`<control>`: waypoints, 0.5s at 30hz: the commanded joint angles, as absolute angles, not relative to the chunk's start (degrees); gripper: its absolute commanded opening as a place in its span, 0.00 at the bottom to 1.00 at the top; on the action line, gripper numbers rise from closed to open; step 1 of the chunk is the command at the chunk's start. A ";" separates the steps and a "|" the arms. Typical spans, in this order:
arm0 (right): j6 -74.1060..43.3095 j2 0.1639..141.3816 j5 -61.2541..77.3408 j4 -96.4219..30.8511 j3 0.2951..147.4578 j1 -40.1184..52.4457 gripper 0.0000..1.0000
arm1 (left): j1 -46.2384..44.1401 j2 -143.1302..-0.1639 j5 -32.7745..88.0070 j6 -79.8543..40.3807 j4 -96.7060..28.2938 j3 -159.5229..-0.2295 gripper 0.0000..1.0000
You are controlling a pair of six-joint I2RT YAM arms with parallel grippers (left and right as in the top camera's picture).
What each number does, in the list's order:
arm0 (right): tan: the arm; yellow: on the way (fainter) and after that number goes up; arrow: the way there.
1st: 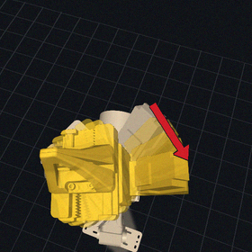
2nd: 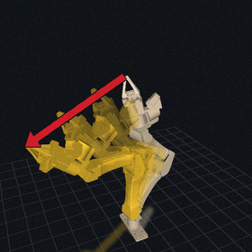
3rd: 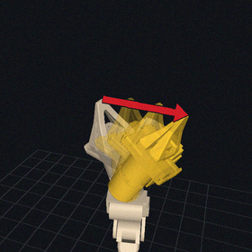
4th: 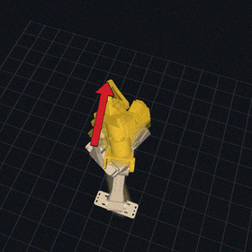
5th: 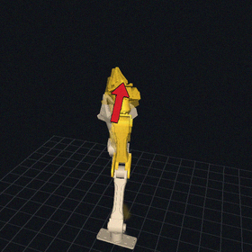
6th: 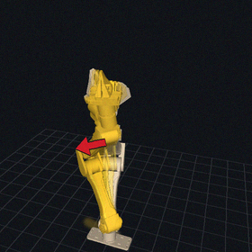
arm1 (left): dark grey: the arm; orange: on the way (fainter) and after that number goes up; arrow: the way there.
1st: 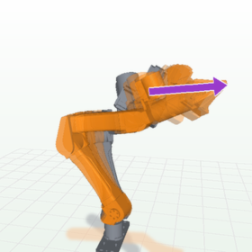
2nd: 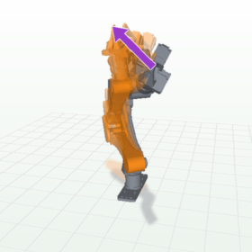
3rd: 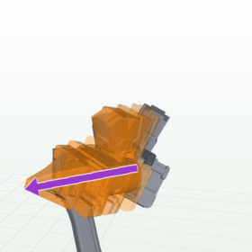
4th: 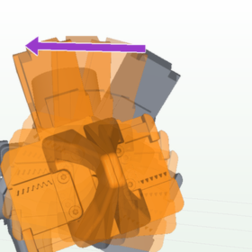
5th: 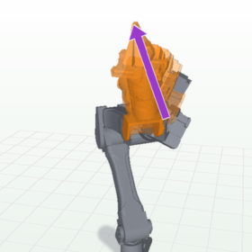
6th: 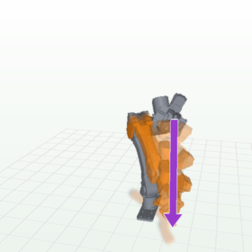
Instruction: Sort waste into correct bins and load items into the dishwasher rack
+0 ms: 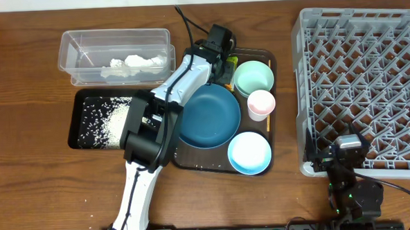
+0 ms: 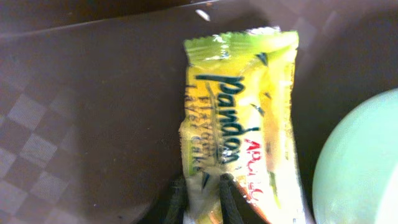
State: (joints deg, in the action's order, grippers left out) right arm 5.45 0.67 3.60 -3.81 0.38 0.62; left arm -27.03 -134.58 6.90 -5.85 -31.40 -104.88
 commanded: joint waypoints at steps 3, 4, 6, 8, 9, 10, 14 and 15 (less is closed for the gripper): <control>5.19 0.38 3.42 -4.08 0.32 1.15 0.99 | -26.92 -135.17 6.74 -5.56 -31.99 -105.34 0.06; 5.21 0.38 3.42 -4.08 0.32 1.15 0.99 | -26.92 -134.56 6.74 -5.56 -32.03 -105.34 0.06; 5.21 0.38 3.42 -4.08 0.32 1.15 0.99 | -26.92 -132.60 6.74 -5.58 -32.05 -105.34 0.06; 5.21 0.38 3.42 -4.08 0.32 1.15 0.99 | -26.81 -130.67 6.74 -5.58 -32.08 -105.34 0.06; 5.21 0.38 3.42 -4.08 0.32 1.15 0.99 | -26.76 -129.69 6.72 -5.58 -32.05 -105.34 0.06; 5.21 0.38 3.42 -4.08 0.32 1.15 0.99 | -26.68 -128.55 6.72 -5.58 -32.05 -105.34 0.06; 5.21 0.38 3.42 -4.08 0.32 1.15 0.99 | -26.06 -125.43 6.76 -5.61 -32.27 -105.34 0.06; 5.21 0.38 3.42 -4.08 0.32 1.15 0.99 | -25.91 -125.21 6.76 -5.61 -32.32 -105.34 0.06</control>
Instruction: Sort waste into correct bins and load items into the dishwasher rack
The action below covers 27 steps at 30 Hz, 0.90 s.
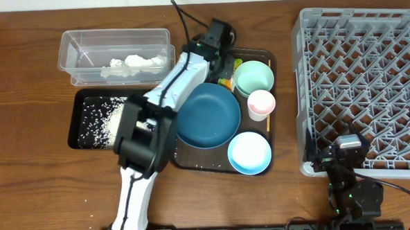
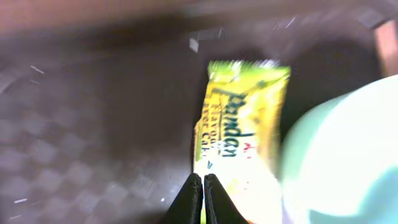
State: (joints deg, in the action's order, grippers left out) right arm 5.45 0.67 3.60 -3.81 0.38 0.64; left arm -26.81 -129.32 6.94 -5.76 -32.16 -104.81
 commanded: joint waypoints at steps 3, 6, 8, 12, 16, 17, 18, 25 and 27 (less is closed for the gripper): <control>5.21 0.38 3.42 -4.08 0.32 1.15 0.99 | -25.50 -125.05 6.81 -5.65 -32.97 -105.32 0.06; 5.21 0.38 3.42 -4.08 0.32 1.15 0.99 | -25.61 -125.34 7.25 -6.35 -34.28 -105.10 0.39; 5.21 0.38 3.42 -4.08 0.32 1.15 0.99 | -25.87 -125.73 8.47 -6.24 -34.61 -104.79 0.53; 5.21 0.38 3.42 -4.08 0.32 1.15 0.99 | -26.57 -127.35 8.56 -6.17 -34.65 -104.31 0.66; 5.21 0.38 3.42 -4.08 0.32 1.15 0.99 | -26.83 -129.82 8.51 -5.56 -34.37 -104.31 0.72; 5.21 0.38 3.42 -4.08 0.32 1.15 0.99 | -26.83 -130.23 8.51 -5.56 -34.28 -104.31 0.72; 5.21 0.38 3.42 -4.08 0.32 1.15 0.99 | -26.81 -130.87 8.45 -5.56 -34.11 -104.31 0.73; 5.21 0.38 3.42 -4.08 0.32 1.15 0.99 | -26.83 -133.14 8.32 -5.58 -33.54 -104.31 0.73; 5.21 0.38 3.42 -4.08 0.32 1.15 0.99 | -26.83 -133.14 8.34 -5.58 -33.54 -104.31 0.73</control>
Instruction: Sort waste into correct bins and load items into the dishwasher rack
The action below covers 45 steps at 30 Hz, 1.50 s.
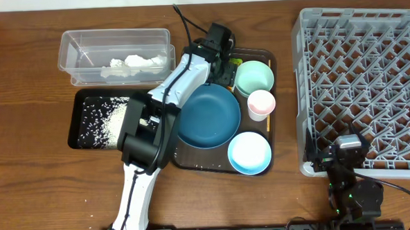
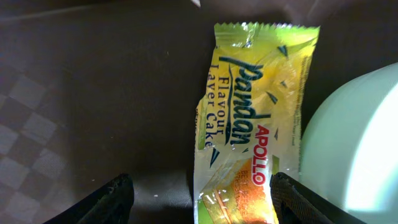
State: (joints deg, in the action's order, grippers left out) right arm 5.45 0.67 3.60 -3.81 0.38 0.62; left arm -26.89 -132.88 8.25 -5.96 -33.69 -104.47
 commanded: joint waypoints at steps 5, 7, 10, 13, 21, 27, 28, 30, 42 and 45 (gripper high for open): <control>5.21 0.49 3.42 -4.08 0.32 1.15 0.99 | -26.96 -133.34 8.56 -5.58 -33.95 -104.29 0.73; 5.21 0.49 3.42 -4.08 0.32 1.15 0.99 | -26.98 -133.73 8.56 -5.58 -34.11 -104.29 0.73; 5.19 0.49 3.42 -4.08 0.32 1.15 0.99 | -26.98 -134.58 8.58 -5.58 -34.26 -104.22 0.74; 5.19 0.49 3.42 -4.08 0.32 1.15 0.99 | -26.98 -135.44 8.56 -5.58 -34.44 -104.22 0.74; 5.21 0.51 3.42 -4.08 0.32 1.15 0.99 | -26.98 -135.59 8.54 -5.58 -34.48 -104.20 0.40; 5.21 0.54 3.42 -4.08 0.32 1.15 0.99 | -26.96 -135.44 8.51 -5.58 -34.20 -104.44 0.06; 5.21 0.56 3.42 -4.08 0.32 1.15 0.99 | -26.98 -135.26 8.51 -5.58 -34.22 -104.60 0.06; 5.19 0.56 3.42 -4.08 0.32 1.15 0.99 | -26.96 -134.78 8.29 -5.61 -34.20 -104.84 0.06; 5.21 0.60 3.42 -4.08 0.32 1.15 0.99 | -25.15 -126.65 3.99 -6.35 -36.51 -105.62 0.57; 5.21 0.60 3.42 -4.08 0.32 1.15 0.99 | -24.34 -122.04 3.97 -7.81 -37.98 -105.62 0.63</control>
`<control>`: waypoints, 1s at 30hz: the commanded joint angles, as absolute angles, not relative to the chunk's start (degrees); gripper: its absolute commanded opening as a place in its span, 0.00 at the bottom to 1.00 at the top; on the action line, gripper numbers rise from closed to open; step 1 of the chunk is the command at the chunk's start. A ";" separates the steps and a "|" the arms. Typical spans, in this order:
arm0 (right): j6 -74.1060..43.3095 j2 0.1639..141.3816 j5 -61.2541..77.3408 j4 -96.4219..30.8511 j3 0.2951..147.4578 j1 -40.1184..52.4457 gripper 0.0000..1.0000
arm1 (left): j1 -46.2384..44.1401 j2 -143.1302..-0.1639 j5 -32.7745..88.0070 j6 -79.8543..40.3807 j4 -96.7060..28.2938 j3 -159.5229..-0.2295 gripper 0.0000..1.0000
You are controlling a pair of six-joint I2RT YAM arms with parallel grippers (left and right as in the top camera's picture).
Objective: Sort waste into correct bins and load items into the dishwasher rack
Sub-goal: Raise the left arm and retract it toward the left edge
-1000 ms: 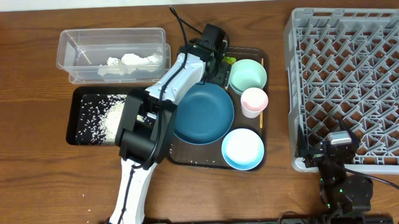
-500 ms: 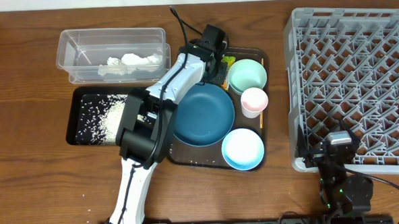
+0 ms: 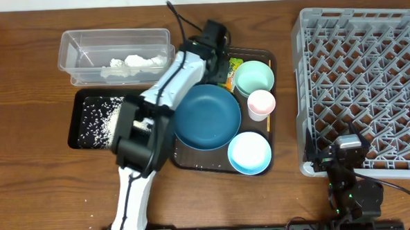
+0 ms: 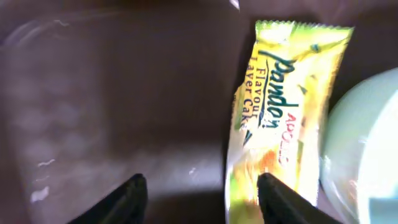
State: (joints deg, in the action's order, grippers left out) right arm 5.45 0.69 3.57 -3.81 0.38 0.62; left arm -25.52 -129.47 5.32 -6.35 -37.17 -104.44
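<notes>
A yellow-green Pandan cake wrapper [image 4: 280, 118] lies flat on the brown tray [image 4: 124, 93], close beside the pale green bowl [image 4: 367, 149]. My left gripper [image 4: 202, 199] hangs open above the tray's back corner. Its left finger is over bare tray, and its right fingertip [image 4: 283, 199] sits over the wrapper's near end. Nothing is held. From overhead, the left gripper [image 3: 216, 48] covers most of the wrapper [image 3: 230, 61]. My right gripper [image 3: 345, 152] rests at the dish rack's [image 3: 363, 87] front edge, too small to read.
The tray [image 3: 189, 157] also carries a blue plate [image 3: 206, 116], a pink cup [image 3: 261, 103] and a light blue bowl [image 3: 249, 153]. A clear bin [image 3: 116, 55] with white scraps and a black bin [image 3: 101, 118] with rice stand to the left.
My open left gripper has shifted left over the tray. The wrapper, then between the fingers, now lies under the right finger. The wrapper stays on the tray and the right arm has not moved.
My left fingers first stood narrowly apart at the wrapper's near edge. Then they were shut together with the wrapper lying just beyond the tips. Later they were wide open over it, and now they are open and shifted left. The wrapper remains on the tray.
</notes>
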 commanded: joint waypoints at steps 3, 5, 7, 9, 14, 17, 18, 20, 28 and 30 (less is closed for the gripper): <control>5.21 0.62 3.42 -4.08 0.32 1.15 0.99 | -23.14 -116.60 3.88 -9.61 -39.35 -105.62 0.64; 5.21 0.62 3.42 -4.08 0.32 1.15 0.99 | -21.87 -112.66 2.57 -11.97 -40.58 -105.62 0.67; 5.21 0.62 3.42 -4.08 0.32 1.15 0.99 | -20.08 -109.08 -0.16 -14.13 -42.33 -105.62 0.69; 5.19 0.62 3.42 -4.08 0.32 1.15 0.99 | -17.50 -105.86 -3.81 -16.12 -44.75 -105.62 0.74; 5.21 0.62 3.42 -4.08 0.32 1.15 0.99 | -7.64 -100.68 -10.17 -19.64 -51.05 -105.62 0.84; 5.21 0.62 3.42 -4.08 0.32 1.15 0.99 | -0.82 -99.96 -10.13 -19.62 -53.78 -105.60 0.85; 5.21 0.62 3.42 -4.08 0.32 1.15 0.99 | 1.69 -99.98 -10.11 -19.64 -55.05 -105.60 0.88; 5.21 0.64 3.42 -4.08 0.32 1.15 0.99 | 5.78 -99.98 -10.09 -19.64 -57.04 -105.43 0.89; 5.21 0.64 3.42 -4.08 0.32 1.15 0.99 | 17.52 -99.98 -10.07 -19.62 -58.35 -105.32 0.91; 5.21 0.64 3.42 -4.08 0.32 1.15 0.99 | 19.31 -99.98 -10.09 -19.62 -58.94 -105.32 0.91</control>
